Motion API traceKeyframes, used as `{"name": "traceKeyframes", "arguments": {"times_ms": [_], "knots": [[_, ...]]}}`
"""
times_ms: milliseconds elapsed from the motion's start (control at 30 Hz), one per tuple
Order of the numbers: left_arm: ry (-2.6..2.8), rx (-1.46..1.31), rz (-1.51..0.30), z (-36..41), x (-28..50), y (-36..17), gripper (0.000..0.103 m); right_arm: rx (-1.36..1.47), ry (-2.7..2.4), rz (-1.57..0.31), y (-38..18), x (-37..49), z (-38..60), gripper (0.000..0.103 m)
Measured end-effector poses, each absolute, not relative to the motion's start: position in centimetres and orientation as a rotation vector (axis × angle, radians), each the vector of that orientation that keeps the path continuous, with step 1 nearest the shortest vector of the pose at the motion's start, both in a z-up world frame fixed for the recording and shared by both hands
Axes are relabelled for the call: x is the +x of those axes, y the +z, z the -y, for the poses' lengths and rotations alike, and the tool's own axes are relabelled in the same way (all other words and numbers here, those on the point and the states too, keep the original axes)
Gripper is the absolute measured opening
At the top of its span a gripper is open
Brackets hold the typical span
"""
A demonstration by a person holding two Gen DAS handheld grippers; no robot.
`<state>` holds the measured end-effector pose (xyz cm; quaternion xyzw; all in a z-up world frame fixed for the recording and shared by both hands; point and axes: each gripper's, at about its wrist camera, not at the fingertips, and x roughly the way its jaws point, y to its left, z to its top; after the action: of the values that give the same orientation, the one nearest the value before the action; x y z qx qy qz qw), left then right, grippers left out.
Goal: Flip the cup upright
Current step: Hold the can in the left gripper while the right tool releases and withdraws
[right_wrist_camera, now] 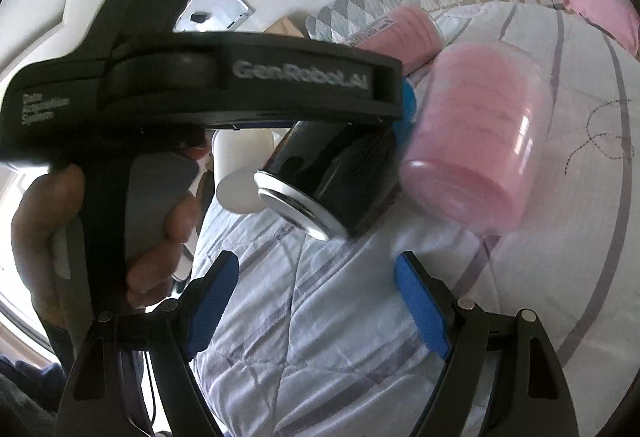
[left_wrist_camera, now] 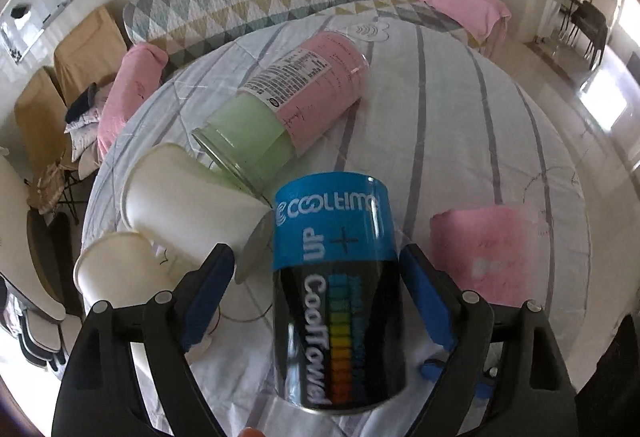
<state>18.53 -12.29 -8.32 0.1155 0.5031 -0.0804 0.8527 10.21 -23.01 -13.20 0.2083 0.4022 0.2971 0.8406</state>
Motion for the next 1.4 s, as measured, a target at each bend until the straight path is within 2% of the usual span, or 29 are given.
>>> {"name": "traceKeyframes", "arguments": {"times_ms": [233, 300, 367, 433, 667, 867, 1033, 1400], "knots": [[-0.156, 0.274, -1.069, 13.2, 19.6, -8.6, 0.092, 0.433, 0.617, -0.846, -13.5, 10.1, 22.9, 0.082], [-0.137, 0.305, -1.052, 13.4, 19.6, -8.7, 0.086, 0.429, 0.611, -0.842, -13.4, 10.4, 22.6, 0.082], [-0.153, 0.33, -1.046, 13.7, 19.2, -8.7, 0.074, 0.431, 0.61, -0.841, -13.4, 10.2, 22.6, 0.082], [-0.175, 0.335, -1.054, 13.9, 19.1, -8.6, 0.068, 0.433, 0.609, -0.842, -13.4, 10.4, 22.5, 0.082], [-0.2, 0.346, -1.085, 13.5, 19.0, -8.5, 0.069, 0.431, 0.606, -0.851, -13.4, 10.2, 22.2, 0.082], [-0.203, 0.465, -1.14, 14.8, 19.6, -9.2, 0.072, 0.456, 0.61, -0.837, -13.5, 10.0, 22.9, 0.082], [-0.198, 0.446, -1.142, 14.7, 20.1, -9.2, 0.07, 0.469, 0.615, -0.833, -13.8, 10.0, 23.1, 0.082], [-0.242, 0.411, -1.018, 14.1, 17.8, -7.8, 0.069, 0.469, 0.618, -0.829, -14.0, 10.3, 23.3, 0.082]]}}
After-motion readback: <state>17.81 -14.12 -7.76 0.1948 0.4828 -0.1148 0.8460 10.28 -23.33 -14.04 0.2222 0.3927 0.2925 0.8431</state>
